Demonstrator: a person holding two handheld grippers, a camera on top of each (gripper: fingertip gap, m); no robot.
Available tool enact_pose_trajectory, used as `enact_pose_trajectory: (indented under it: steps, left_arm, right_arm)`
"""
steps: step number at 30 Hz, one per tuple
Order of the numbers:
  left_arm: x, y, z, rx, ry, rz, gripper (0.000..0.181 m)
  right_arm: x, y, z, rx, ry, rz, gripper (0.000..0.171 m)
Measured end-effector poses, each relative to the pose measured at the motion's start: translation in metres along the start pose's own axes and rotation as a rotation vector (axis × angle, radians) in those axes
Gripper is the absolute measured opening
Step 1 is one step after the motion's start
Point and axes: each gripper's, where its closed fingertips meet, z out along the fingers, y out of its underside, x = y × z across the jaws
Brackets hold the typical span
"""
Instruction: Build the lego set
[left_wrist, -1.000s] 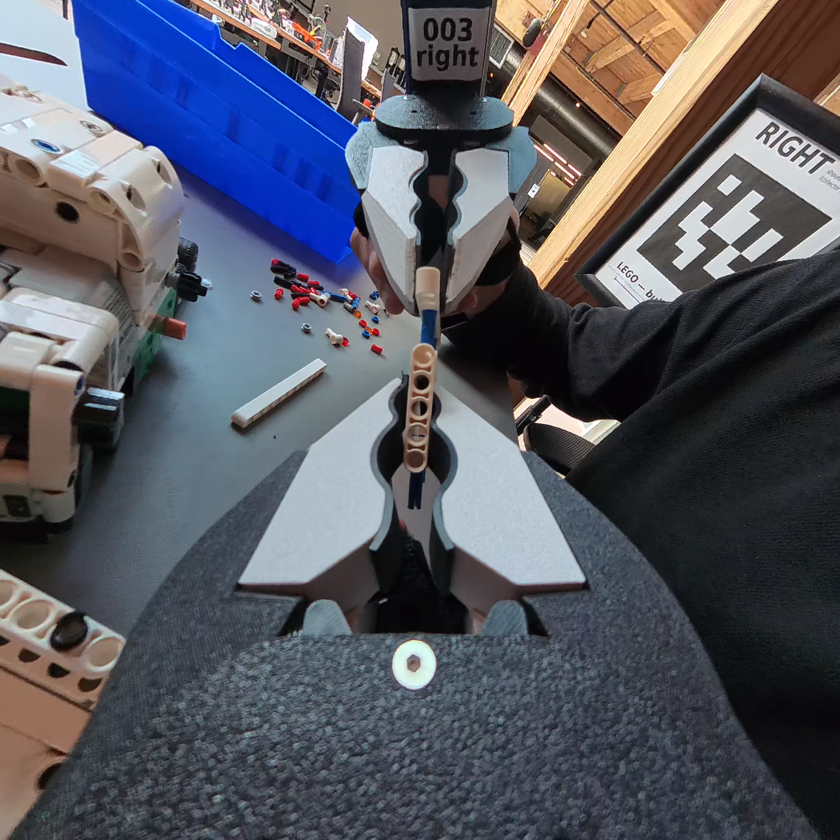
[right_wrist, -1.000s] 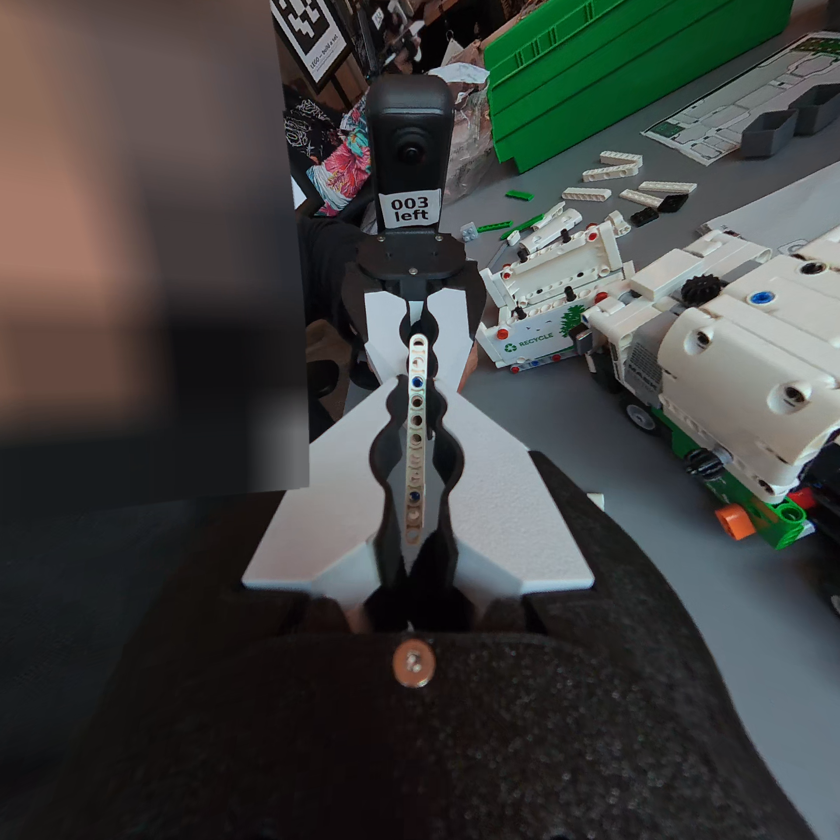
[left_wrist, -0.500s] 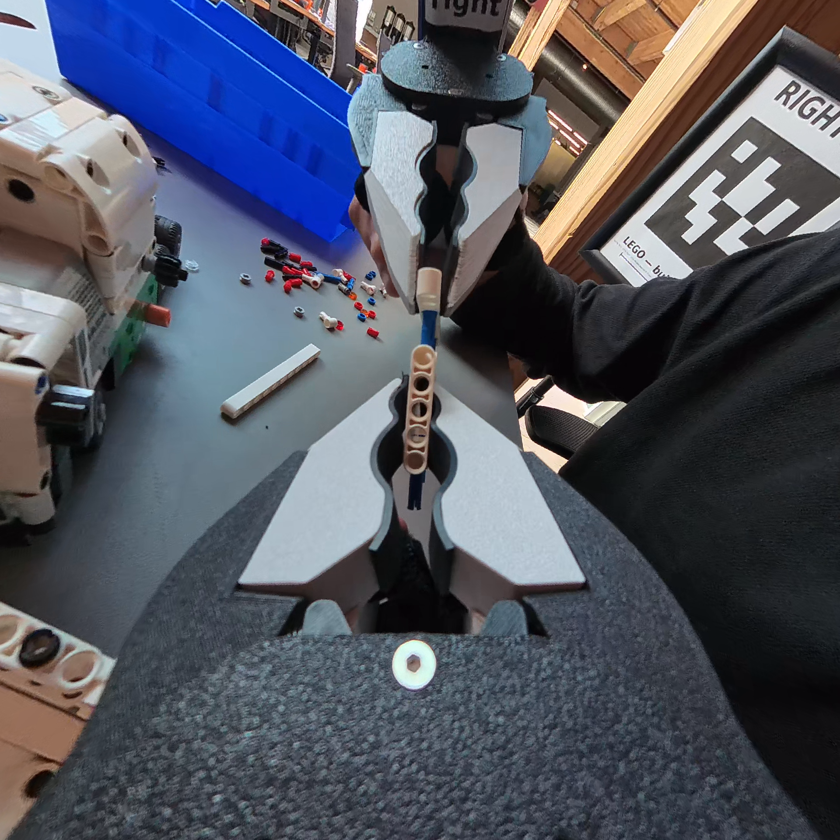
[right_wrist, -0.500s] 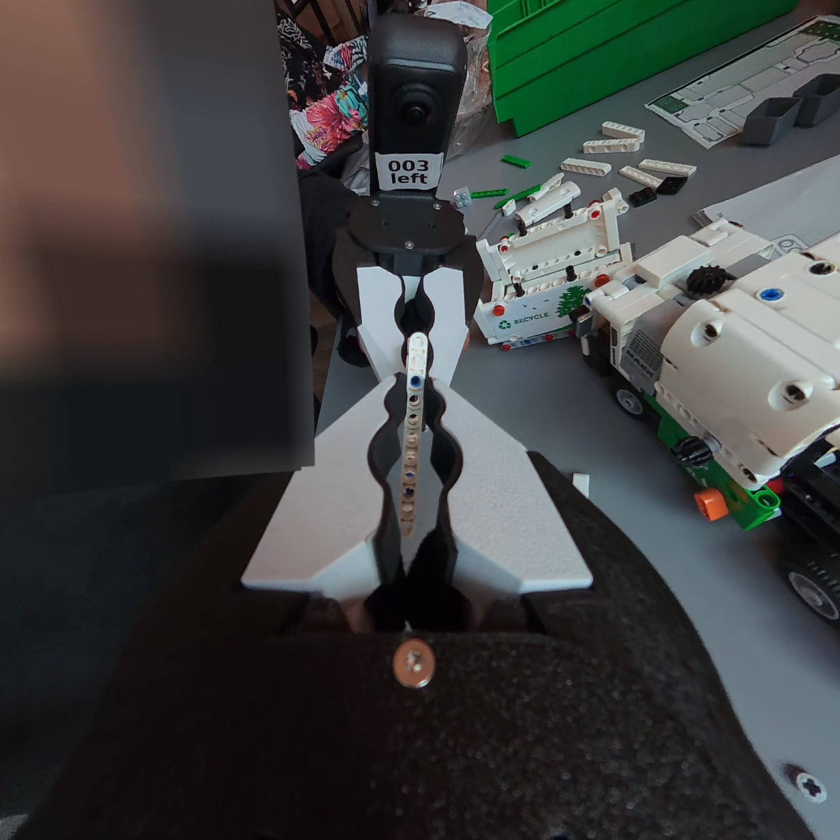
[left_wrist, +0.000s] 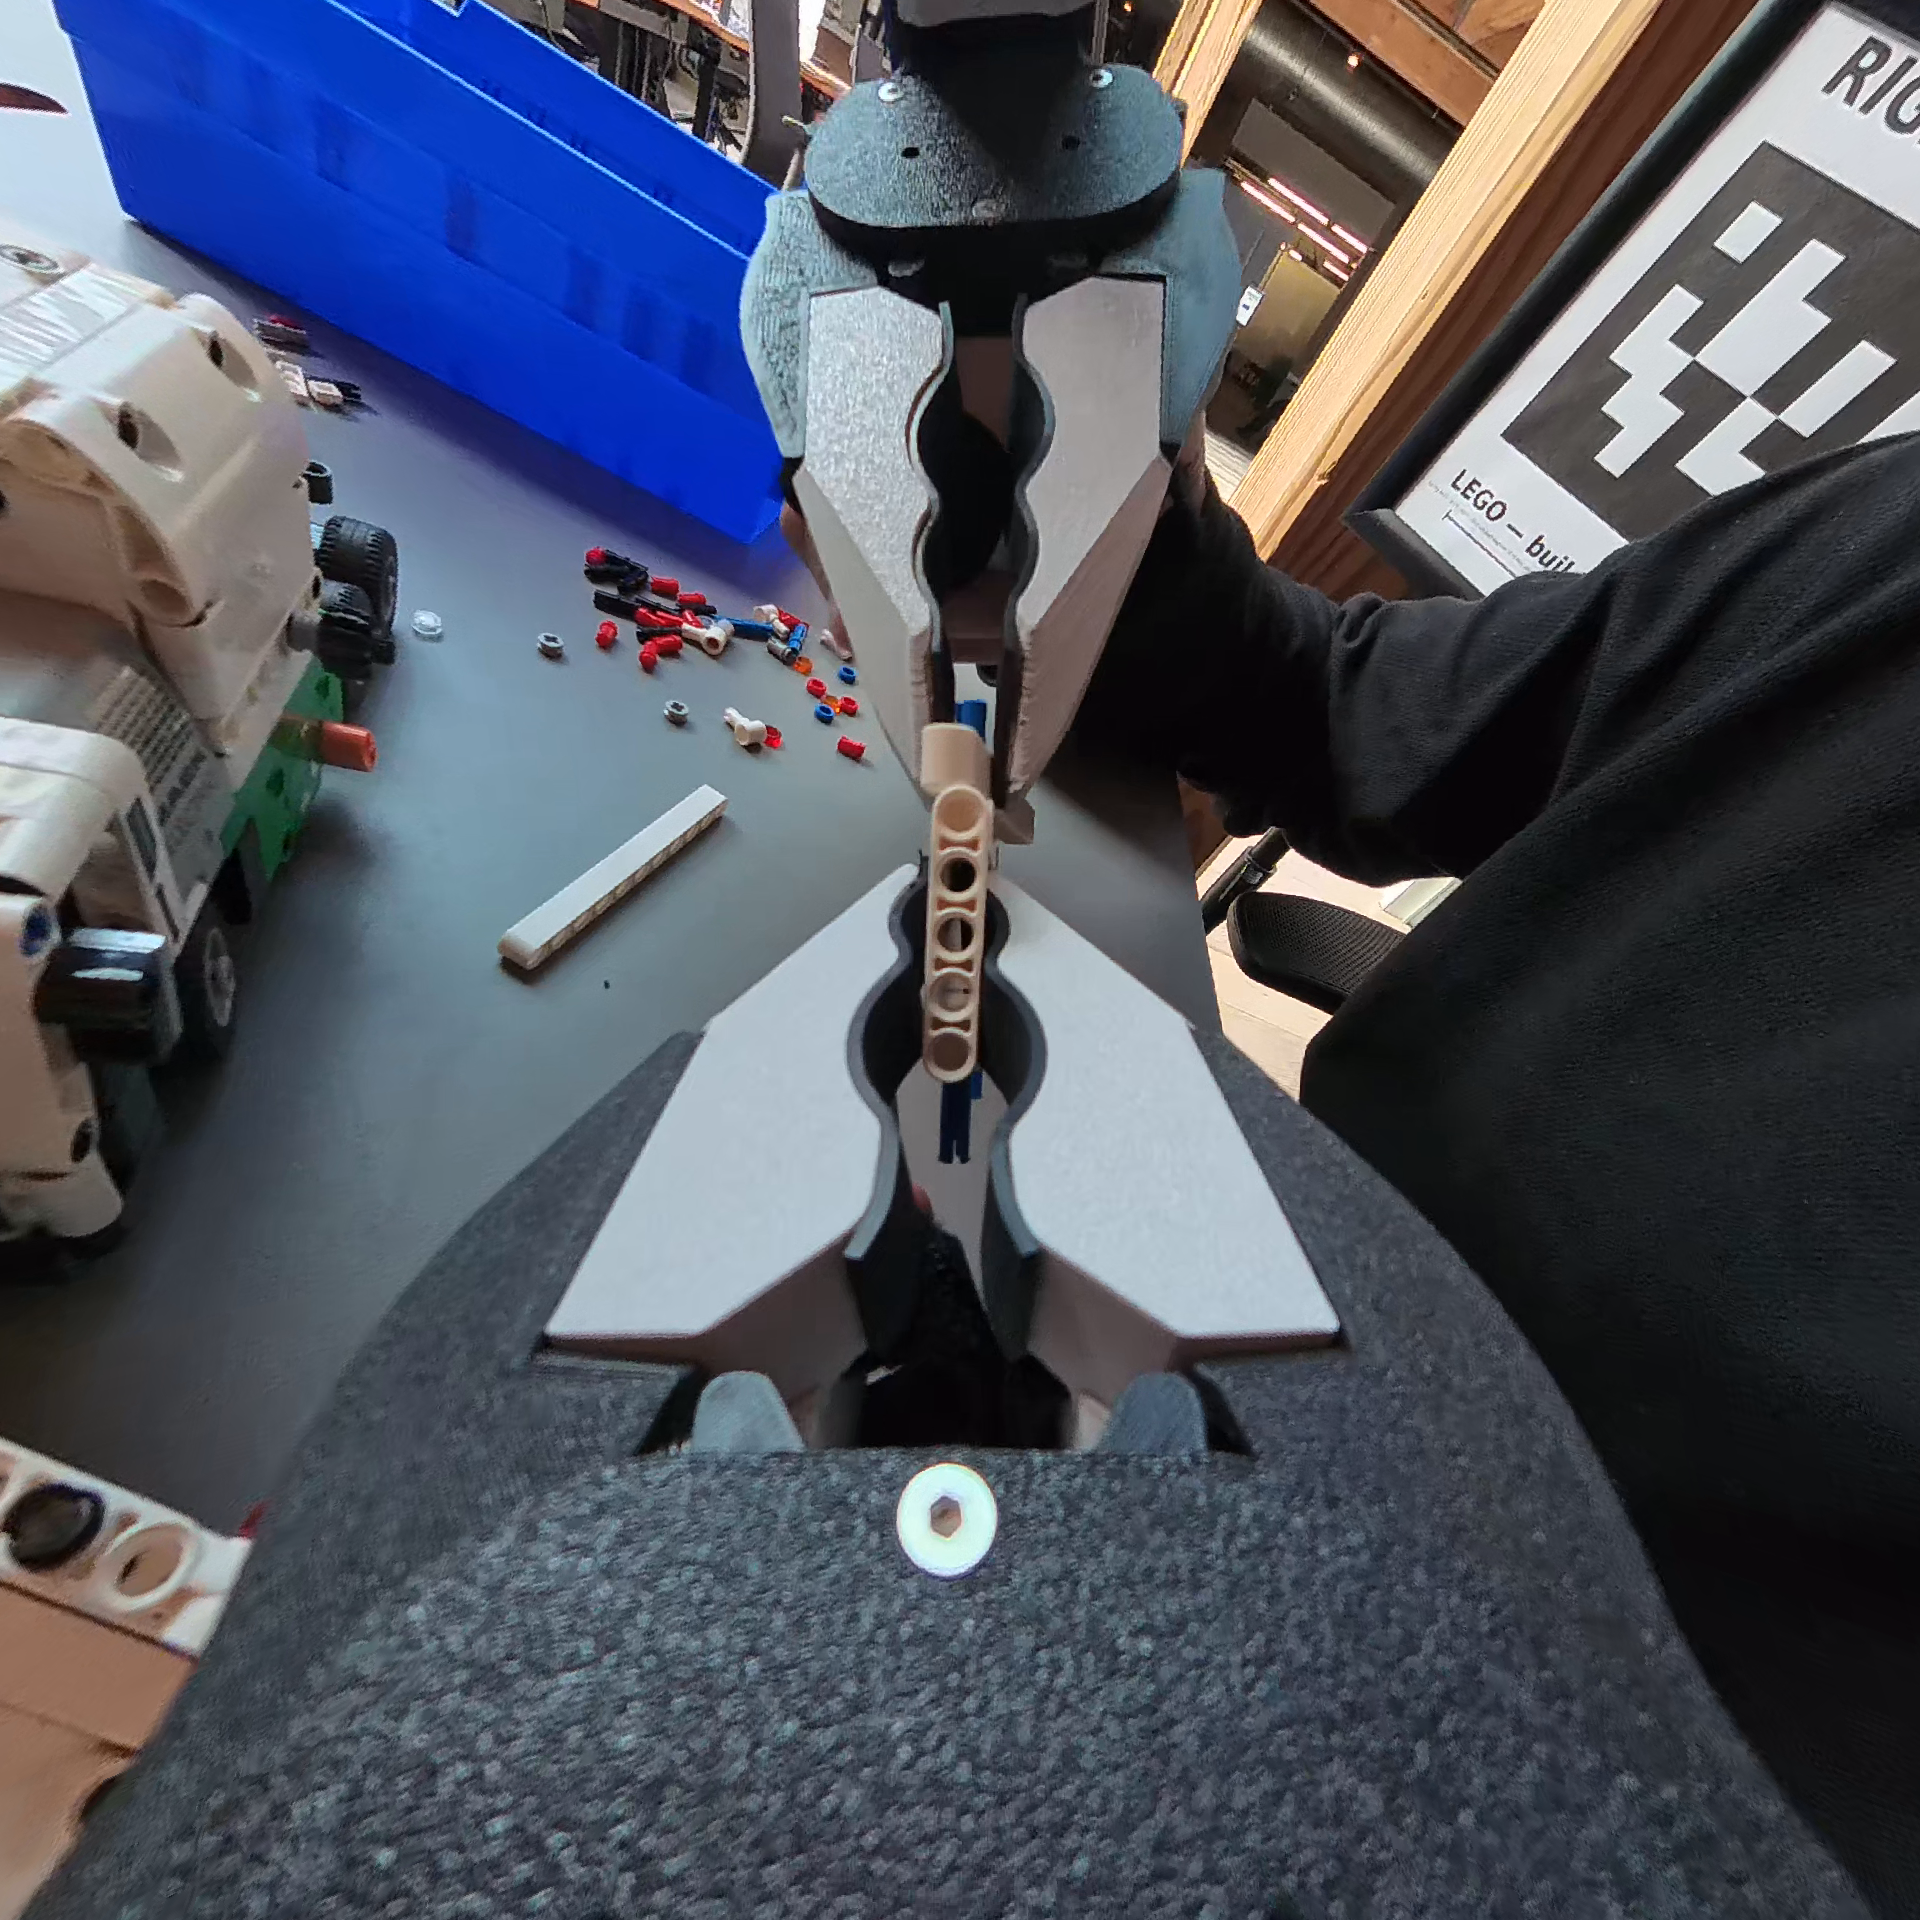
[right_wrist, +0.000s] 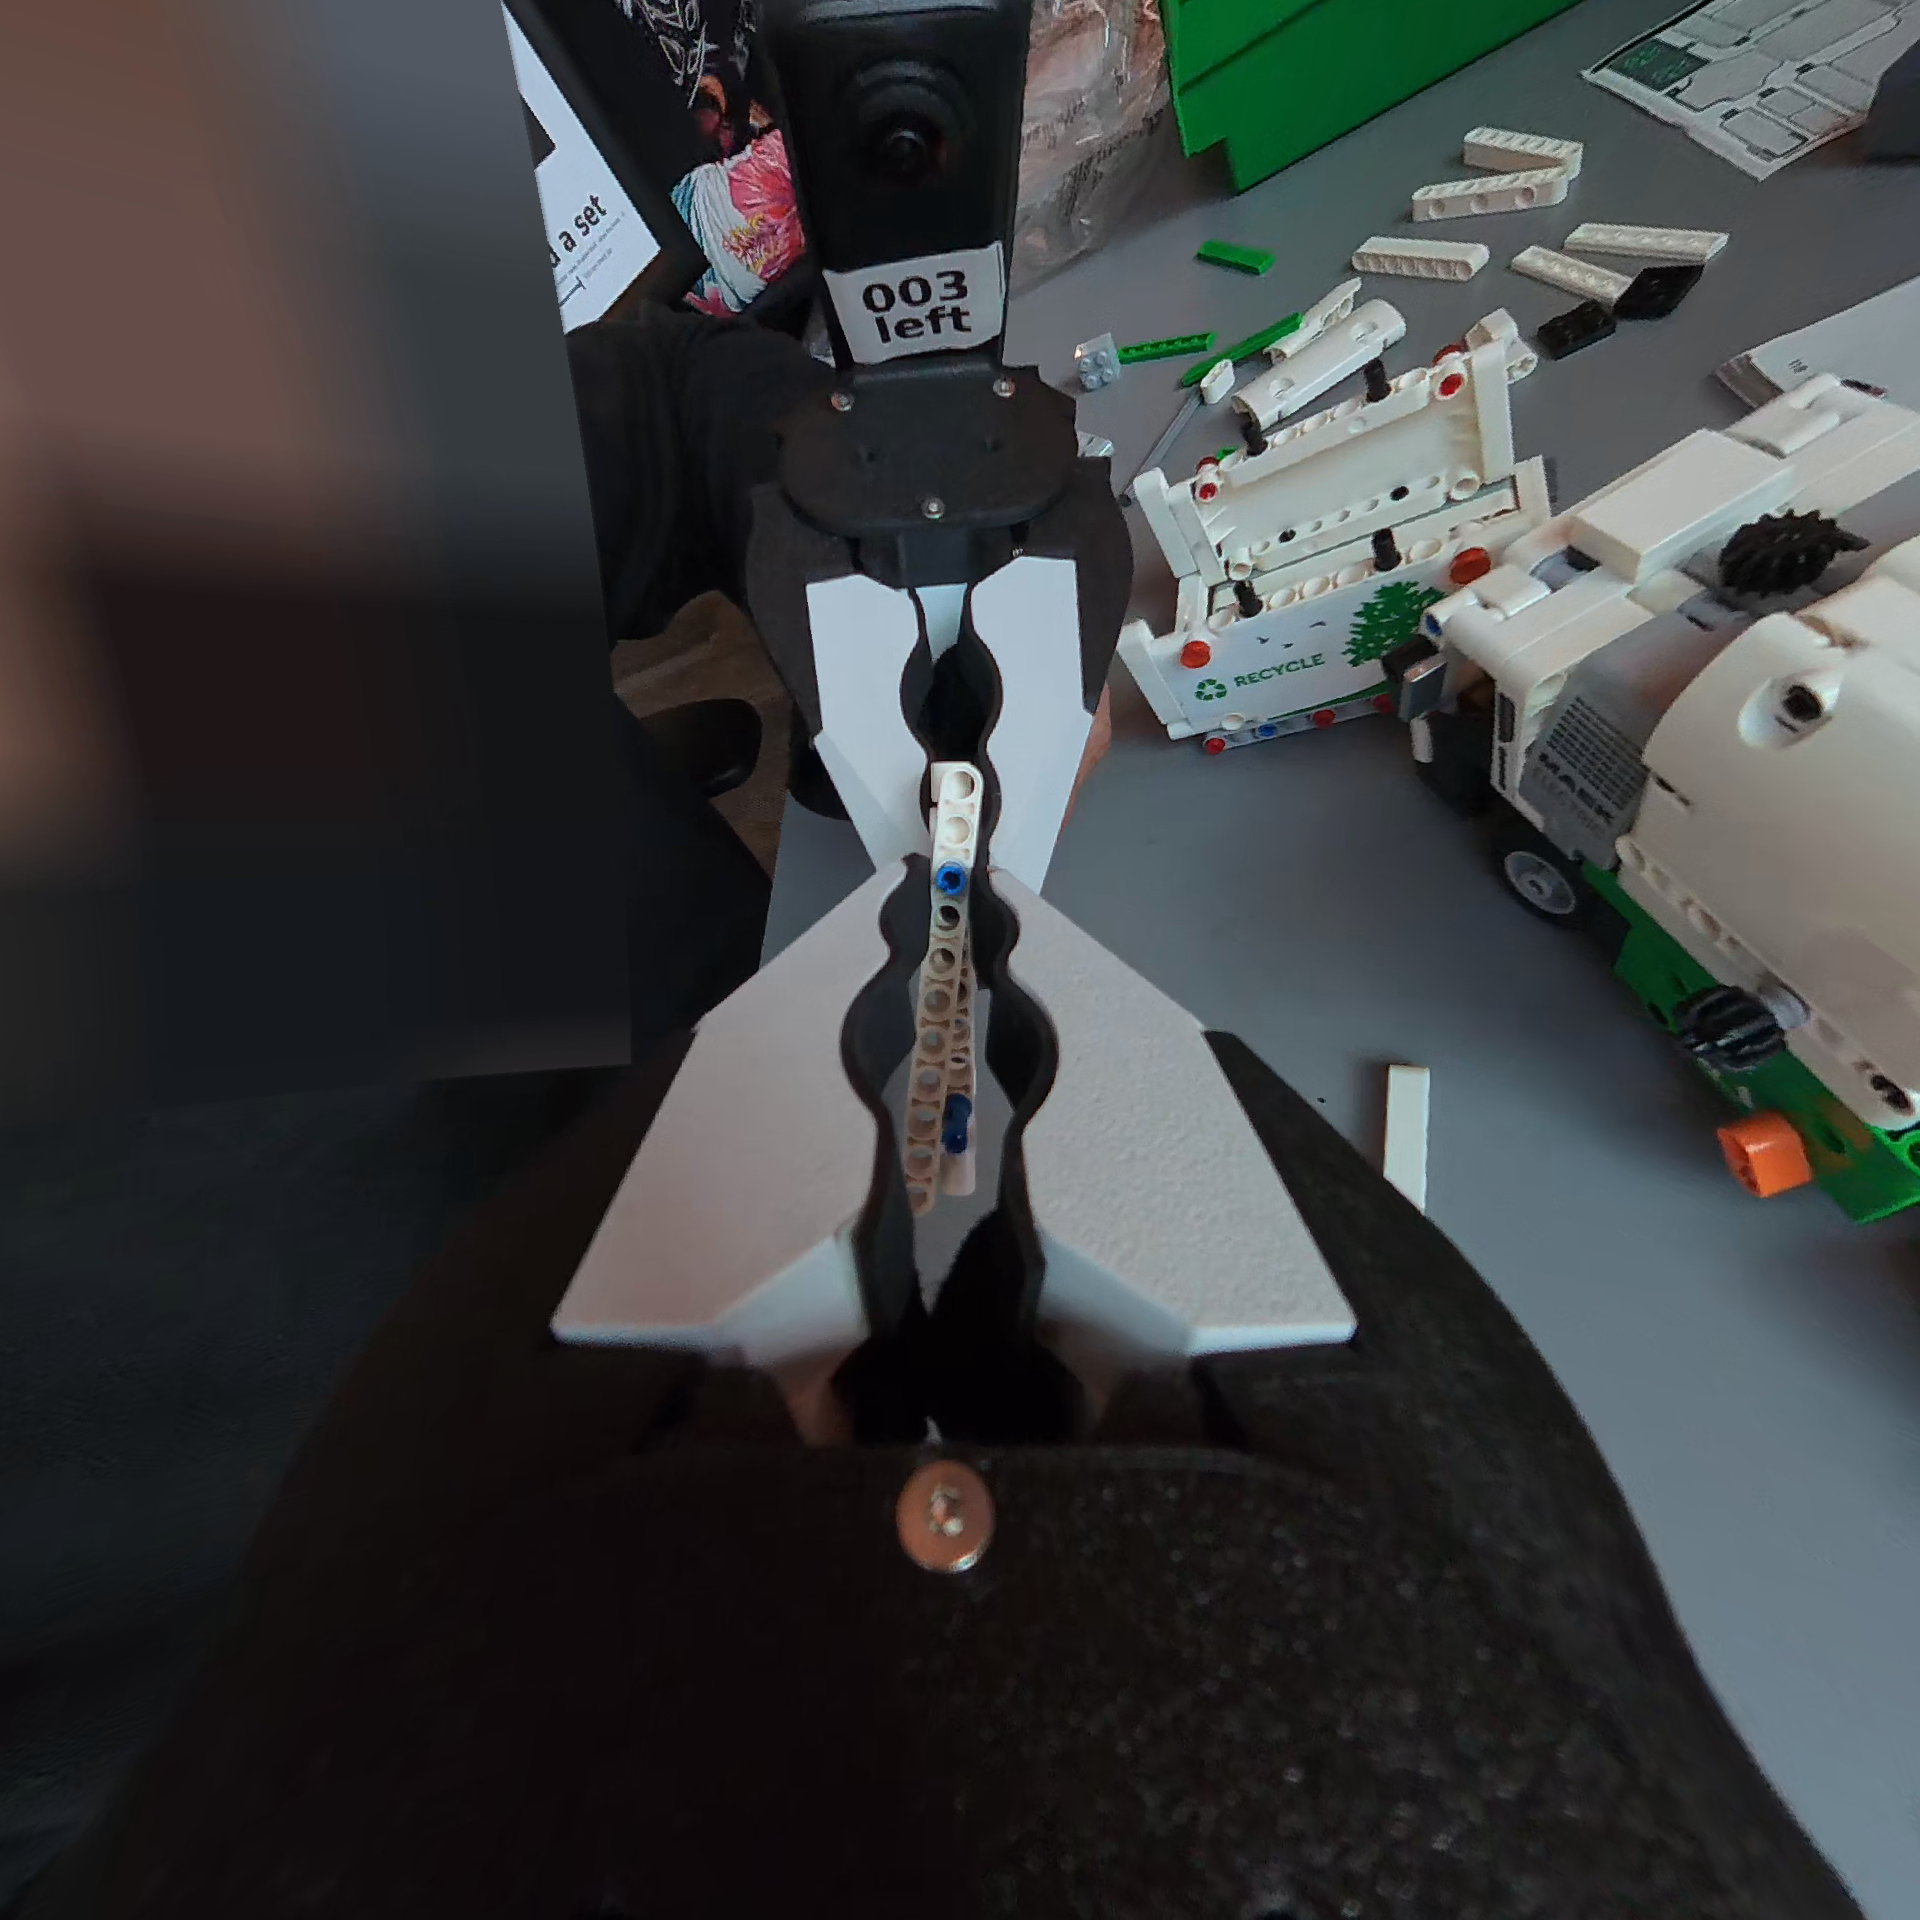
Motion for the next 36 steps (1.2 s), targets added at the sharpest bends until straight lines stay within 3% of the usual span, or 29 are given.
enact_pose_trajectory:
  steps: [11,18,21,22,25,36]
  left_arm:
    - [0.015,-0.003,0.0,0.034,0.117,-0.051,0.0]
    - [0.012,-0.001,0.0,0.02,0.088,-0.035,0.0]
    - [0.005,-0.004,-0.007,0.039,0.068,-0.051,0.0]
    - [0.003,-0.005,-0.006,0.044,0.057,-0.041,0.0]
    - [0.008,-0.002,0.0,0.017,0.074,-0.038,0.0]
    - [0.01,-0.001,0.0,0.014,0.087,-0.034,0.0]
  right_arm:
    - [-0.011,-0.002,-0.003,0.025,-0.074,0.003,0.006]
    - [-0.009,0.0,-0.003,0.019,-0.068,0.079,0.006]
    - [0.0,-0.018,-0.035,0.132,-0.024,0.086,0.005]
    - [0.008,-0.01,-0.035,0.094,0.042,0.057,0.006]
    - [-0.001,0.0,-0.016,0.031,0.025,0.025,0.006]
    - [-0.007,-0.006,-0.011,0.061,0.007,0.036,0.005]
